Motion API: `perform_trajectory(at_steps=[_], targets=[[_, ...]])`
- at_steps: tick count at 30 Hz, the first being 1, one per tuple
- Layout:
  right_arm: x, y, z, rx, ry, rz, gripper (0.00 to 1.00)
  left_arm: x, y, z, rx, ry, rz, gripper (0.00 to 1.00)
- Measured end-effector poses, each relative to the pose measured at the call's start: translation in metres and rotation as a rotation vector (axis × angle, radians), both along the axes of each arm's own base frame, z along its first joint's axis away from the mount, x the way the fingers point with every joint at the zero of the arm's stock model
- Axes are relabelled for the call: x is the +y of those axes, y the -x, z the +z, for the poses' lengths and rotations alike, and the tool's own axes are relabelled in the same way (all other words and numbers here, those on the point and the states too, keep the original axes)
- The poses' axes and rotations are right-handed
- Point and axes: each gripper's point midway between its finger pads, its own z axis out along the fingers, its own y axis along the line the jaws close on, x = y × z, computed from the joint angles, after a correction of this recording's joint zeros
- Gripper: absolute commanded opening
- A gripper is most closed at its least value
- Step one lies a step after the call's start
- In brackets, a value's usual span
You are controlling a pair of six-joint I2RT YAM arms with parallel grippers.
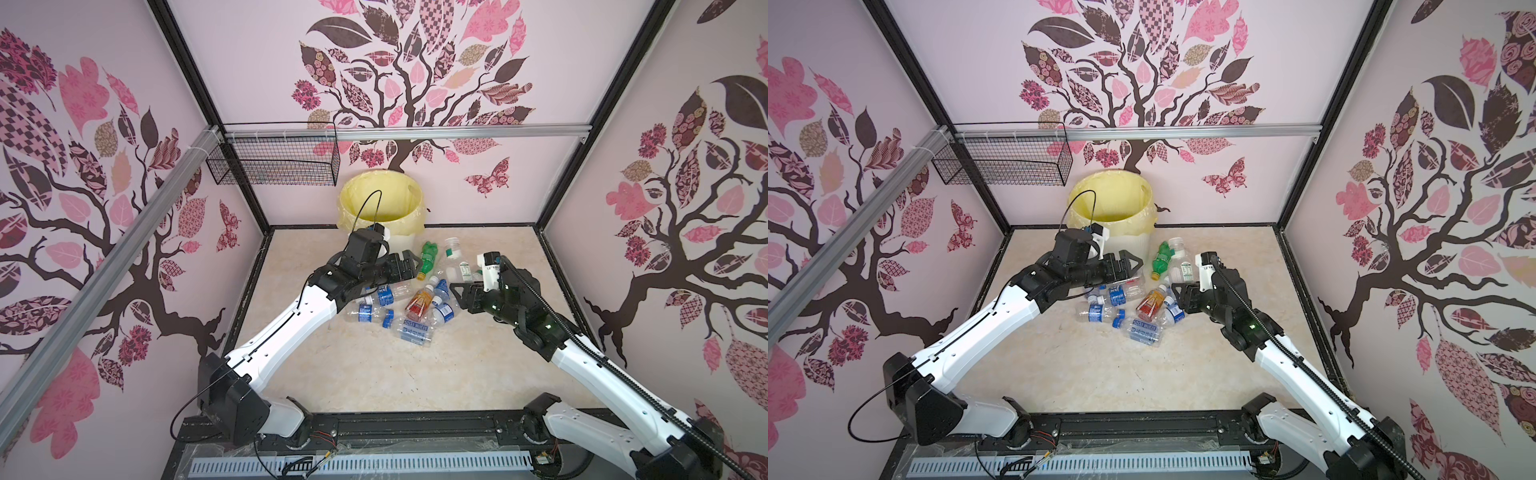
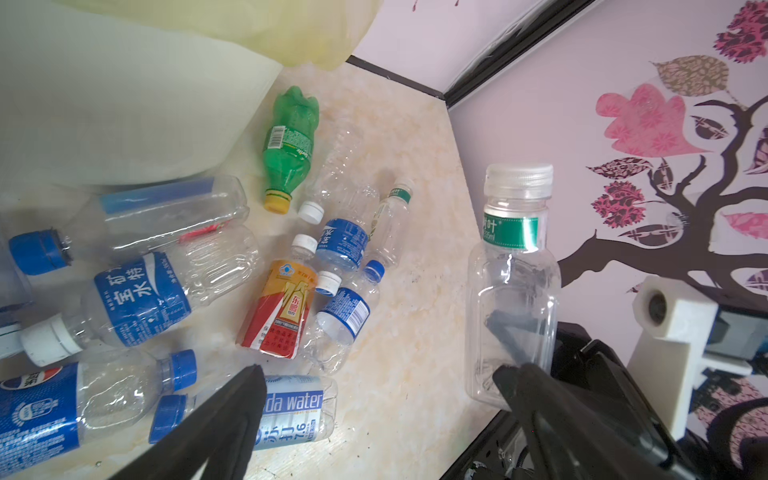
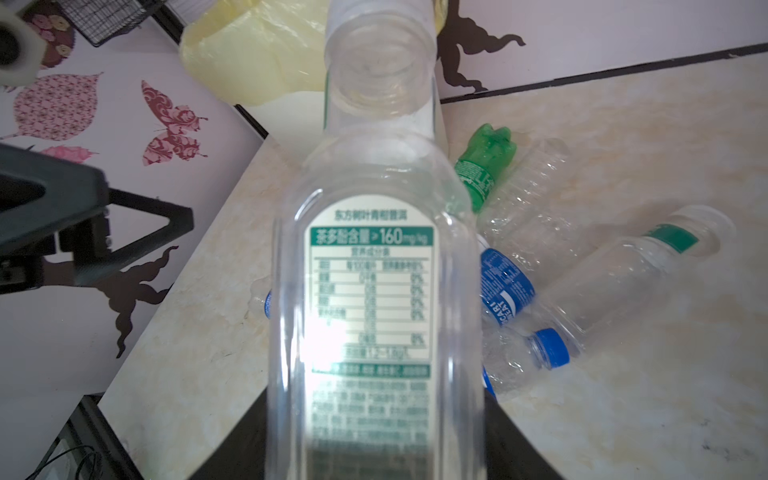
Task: Throw the plastic bottles in the bin
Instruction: 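Lift the nutrition-label bottle with the right gripper toward the left gripper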
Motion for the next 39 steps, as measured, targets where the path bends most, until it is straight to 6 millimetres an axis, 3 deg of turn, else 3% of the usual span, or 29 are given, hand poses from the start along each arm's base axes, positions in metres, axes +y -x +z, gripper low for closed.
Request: perform_trajectory(at_steps=[7,14,18,25,29,39], targets=[[0.021,0.012,0.018,-0.075,-0.024,0.095,0.45,-0.019,-0.009,0.019,-0.003,0.078,-0.029,0.91],[0.03,0.018,0.026,-0.102,-0.042,0.144,0.45,-0.032,-0.02,0.011,0.028,0.117,-0.036,0.85],[0.032,0.017,0.023,-0.094,-0.037,0.148,0.44,-0.035,-0.021,0.011,0.034,0.128,-0.037,0.82],[0.054,0.024,0.006,-0.065,-0.004,0.216,0.44,-0.039,-0.024,0.031,-0.007,0.168,-0.045,0.77],[0.059,0.025,0.006,-0.067,-0.006,0.231,0.44,-0.04,-0.026,0.032,-0.014,0.175,-0.044,0.72],[0.068,0.024,0.009,-0.077,-0.016,0.248,0.45,-0.046,-0.033,0.017,0.017,0.167,-0.036,0.46]])
